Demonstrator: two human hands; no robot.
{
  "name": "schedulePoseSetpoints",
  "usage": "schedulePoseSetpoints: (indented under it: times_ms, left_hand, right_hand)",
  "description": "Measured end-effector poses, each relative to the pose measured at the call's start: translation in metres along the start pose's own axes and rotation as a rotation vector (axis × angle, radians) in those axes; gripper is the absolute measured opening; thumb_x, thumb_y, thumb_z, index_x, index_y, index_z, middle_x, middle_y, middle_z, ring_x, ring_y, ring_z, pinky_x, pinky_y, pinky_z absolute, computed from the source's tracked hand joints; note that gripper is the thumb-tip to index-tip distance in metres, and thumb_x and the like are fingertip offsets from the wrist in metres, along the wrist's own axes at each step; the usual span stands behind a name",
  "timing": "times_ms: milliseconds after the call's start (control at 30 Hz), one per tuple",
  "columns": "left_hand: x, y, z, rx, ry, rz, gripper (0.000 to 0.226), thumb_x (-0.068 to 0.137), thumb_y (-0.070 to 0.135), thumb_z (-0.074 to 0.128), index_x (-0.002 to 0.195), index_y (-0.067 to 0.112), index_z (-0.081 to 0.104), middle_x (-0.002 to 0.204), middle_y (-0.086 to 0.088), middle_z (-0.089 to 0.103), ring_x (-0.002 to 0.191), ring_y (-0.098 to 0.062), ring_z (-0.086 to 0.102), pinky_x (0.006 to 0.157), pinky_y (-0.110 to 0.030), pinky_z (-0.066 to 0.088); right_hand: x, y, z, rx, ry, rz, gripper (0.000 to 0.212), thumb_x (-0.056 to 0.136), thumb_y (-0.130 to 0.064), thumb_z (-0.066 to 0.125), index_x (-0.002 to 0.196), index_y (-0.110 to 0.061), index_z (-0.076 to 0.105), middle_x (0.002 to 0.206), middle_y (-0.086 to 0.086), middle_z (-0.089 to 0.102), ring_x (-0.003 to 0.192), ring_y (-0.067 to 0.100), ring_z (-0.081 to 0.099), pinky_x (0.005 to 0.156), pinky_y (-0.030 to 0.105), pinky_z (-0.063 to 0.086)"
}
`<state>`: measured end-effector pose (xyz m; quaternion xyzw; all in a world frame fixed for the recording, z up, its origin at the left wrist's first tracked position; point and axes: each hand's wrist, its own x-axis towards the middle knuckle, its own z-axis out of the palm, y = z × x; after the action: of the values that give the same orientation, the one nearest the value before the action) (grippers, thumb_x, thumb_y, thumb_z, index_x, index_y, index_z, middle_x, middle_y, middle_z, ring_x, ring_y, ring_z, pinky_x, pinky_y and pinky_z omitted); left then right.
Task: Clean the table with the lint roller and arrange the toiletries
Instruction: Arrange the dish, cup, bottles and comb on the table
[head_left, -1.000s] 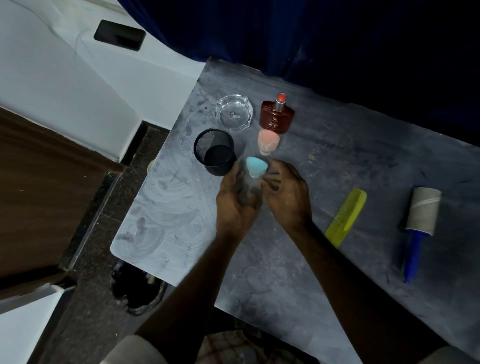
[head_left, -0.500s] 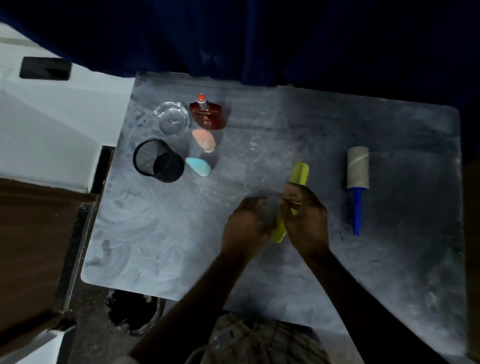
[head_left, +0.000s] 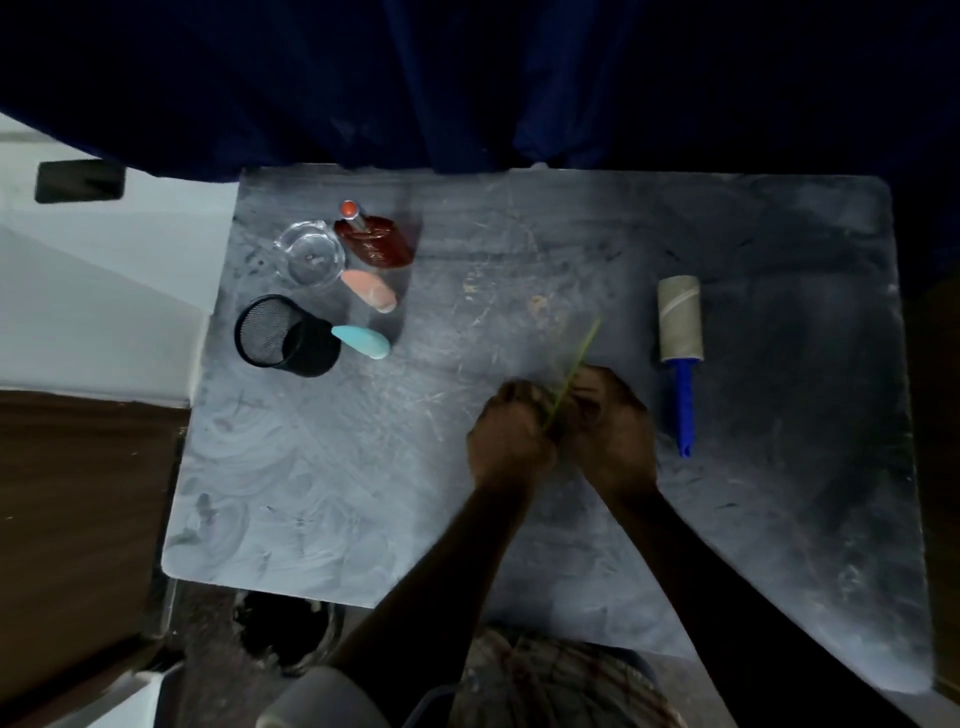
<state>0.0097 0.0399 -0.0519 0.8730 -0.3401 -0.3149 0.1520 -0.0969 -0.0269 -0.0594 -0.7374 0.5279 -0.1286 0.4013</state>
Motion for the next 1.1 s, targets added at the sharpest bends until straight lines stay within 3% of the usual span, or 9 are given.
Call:
schedulePoseSetpoints:
  times_ms: [67, 167, 267, 333, 433, 533, 667, 833, 1100]
  left_hand:
    - [-0.002, -0.003, 0.0, -0.144, 0.031, -0.018, 0.019, 0.086, 0.041, 0.074, 0.1, 0.028, 0.069, 0.103, 0.007, 0.076, 0.101, -0.021, 0.073, 0.087, -0.037, 0.06]
    - [-0.002, -0.015, 0.002, -0.551, 0.102, 0.054, 0.006, 0.086, 0.018, 0.081, 0.087, 0.019, 0.075, 0.077, 0.011, 0.075, 0.075, 0.001, 0.068, 0.073, -0.026, 0.056]
    - [0.002, -0.023, -0.01, -1.002, 0.142, -0.066, 0.005, 0.093, 0.012, 0.082, 0.09, 0.01, 0.078, 0.073, 0.0, 0.073, 0.064, -0.007, 0.059, 0.057, -0.022, 0.049]
    - [0.009, -0.031, -0.022, -1.101, 0.162, -0.11, 0.007, 0.095, 0.011, 0.079, 0.095, 0.005, 0.079, 0.077, -0.008, 0.073, 0.068, -0.017, 0.058, 0.055, -0.023, 0.047]
    - [0.02, -0.05, -0.036, -1.082, 0.242, -0.15, 0.016, 0.097, 0.018, 0.078, 0.098, 0.002, 0.078, 0.081, -0.009, 0.075, 0.071, -0.022, 0.061, 0.057, -0.026, 0.049]
    - [0.027, -0.068, -0.042, -0.963, 0.347, -0.229, 0.016, 0.097, 0.028, 0.078, 0.104, 0.014, 0.078, 0.085, 0.003, 0.077, 0.07, -0.014, 0.067, 0.061, -0.033, 0.055]
    - [0.021, -0.091, -0.04, -0.812, 0.438, -0.222, 0.025, 0.089, 0.032, 0.08, 0.112, 0.03, 0.07, 0.099, 0.013, 0.075, 0.083, -0.022, 0.074, 0.075, -0.049, 0.065]
    - [0.017, -0.103, -0.037, -0.641, 0.425, -0.178, 0.047, 0.079, 0.037, 0.079, 0.124, 0.03, 0.064, 0.115, 0.016, 0.068, 0.102, -0.012, 0.071, 0.092, -0.044, 0.063]
    - [0.024, -0.106, -0.041, -0.556, 0.439, -0.122, 0.038, 0.086, 0.026, 0.08, 0.121, 0.032, 0.066, 0.116, 0.01, 0.07, 0.097, -0.014, 0.069, 0.089, -0.042, 0.062]
  right_hand:
    - [0.004, 0.008, -0.001, 0.08, 0.045, -0.04, 0.015, 0.089, -0.029, 0.065, 0.102, -0.021, 0.066, 0.099, -0.005, 0.067, 0.094, 0.017, 0.069, 0.083, 0.04, 0.056]
    - [0.015, 0.005, -0.006, 0.308, 0.109, -0.066, 0.022, 0.087, -0.006, 0.072, 0.109, -0.01, 0.067, 0.102, 0.001, 0.069, 0.095, 0.015, 0.07, 0.084, 0.045, 0.058]
    - [0.034, -0.03, -0.012, 0.531, -0.001, 0.036, 0.031, 0.089, -0.001, 0.073, 0.117, -0.004, 0.061, 0.095, -0.001, 0.071, 0.076, -0.001, 0.07, 0.064, 0.025, 0.059]
    - [0.053, -0.052, -0.006, 0.601, -0.081, 0.108, 0.034, 0.087, -0.005, 0.075, 0.117, -0.01, 0.06, 0.09, 0.004, 0.073, 0.065, 0.001, 0.069, 0.052, 0.025, 0.056]
    - [0.082, -0.078, 0.015, 0.565, -0.164, 0.095, 0.034, 0.085, -0.003, 0.075, 0.113, -0.013, 0.059, 0.08, 0.006, 0.072, 0.056, 0.013, 0.066, 0.048, 0.03, 0.055]
    - [0.104, -0.1, 0.042, 0.479, -0.225, 0.051, 0.034, 0.084, -0.004, 0.074, 0.111, -0.016, 0.058, 0.084, 0.012, 0.073, 0.06, 0.02, 0.068, 0.053, 0.038, 0.059]
    - [0.126, -0.111, 0.078, 0.332, -0.282, 0.055, 0.034, 0.083, -0.003, 0.074, 0.106, -0.02, 0.055, 0.083, 0.006, 0.071, 0.06, 0.022, 0.071, 0.055, 0.044, 0.062]
    - [0.151, -0.096, 0.11, 0.187, -0.263, 0.061, 0.042, 0.071, -0.018, 0.077, 0.096, -0.034, 0.048, 0.086, 0.014, 0.074, 0.064, 0.034, 0.074, 0.058, 0.054, 0.062]
    - [0.184, -0.066, 0.137, 0.124, -0.232, 0.017, 0.044, 0.054, -0.039, 0.072, 0.086, -0.054, 0.046, 0.088, 0.012, 0.075, 0.079, 0.039, 0.074, 0.068, 0.057, 0.062]
